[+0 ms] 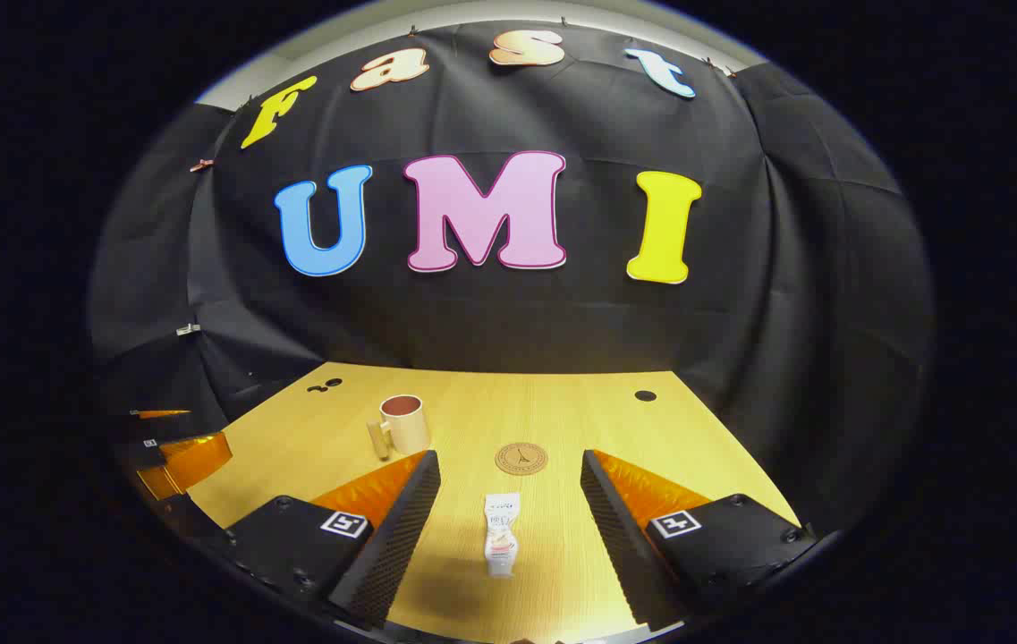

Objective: Put the toothbrush and toothpaste on the desktop into the cup, then pick up the cup and place it on the coaster on the desktop.

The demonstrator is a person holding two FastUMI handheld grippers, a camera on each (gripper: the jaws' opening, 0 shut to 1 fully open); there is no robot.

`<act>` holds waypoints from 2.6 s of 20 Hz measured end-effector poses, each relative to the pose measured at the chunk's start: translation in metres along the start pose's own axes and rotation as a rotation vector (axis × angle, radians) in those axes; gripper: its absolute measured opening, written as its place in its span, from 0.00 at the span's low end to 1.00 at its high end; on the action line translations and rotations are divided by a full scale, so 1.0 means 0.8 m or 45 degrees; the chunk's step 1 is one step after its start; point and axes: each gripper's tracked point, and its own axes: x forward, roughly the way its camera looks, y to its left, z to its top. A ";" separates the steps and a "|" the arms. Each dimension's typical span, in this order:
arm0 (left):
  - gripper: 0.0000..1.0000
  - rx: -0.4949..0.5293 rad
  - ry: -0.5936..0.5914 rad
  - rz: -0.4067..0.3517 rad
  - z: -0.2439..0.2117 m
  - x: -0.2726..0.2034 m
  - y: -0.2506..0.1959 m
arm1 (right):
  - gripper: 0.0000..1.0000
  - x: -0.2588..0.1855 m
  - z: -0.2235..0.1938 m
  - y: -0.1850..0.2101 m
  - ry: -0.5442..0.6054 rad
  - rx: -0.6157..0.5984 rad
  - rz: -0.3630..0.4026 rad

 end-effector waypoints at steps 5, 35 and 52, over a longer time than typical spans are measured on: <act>0.98 -0.004 0.019 0.017 -0.001 0.014 0.003 | 0.98 0.013 -0.007 -0.006 0.041 0.007 0.003; 0.97 -0.018 0.190 0.261 -0.051 0.004 0.047 | 0.98 0.119 -0.151 0.025 0.559 -0.097 0.102; 0.98 -0.104 0.350 0.454 -0.081 0.023 0.027 | 0.98 0.177 -0.277 0.020 0.962 -0.076 0.153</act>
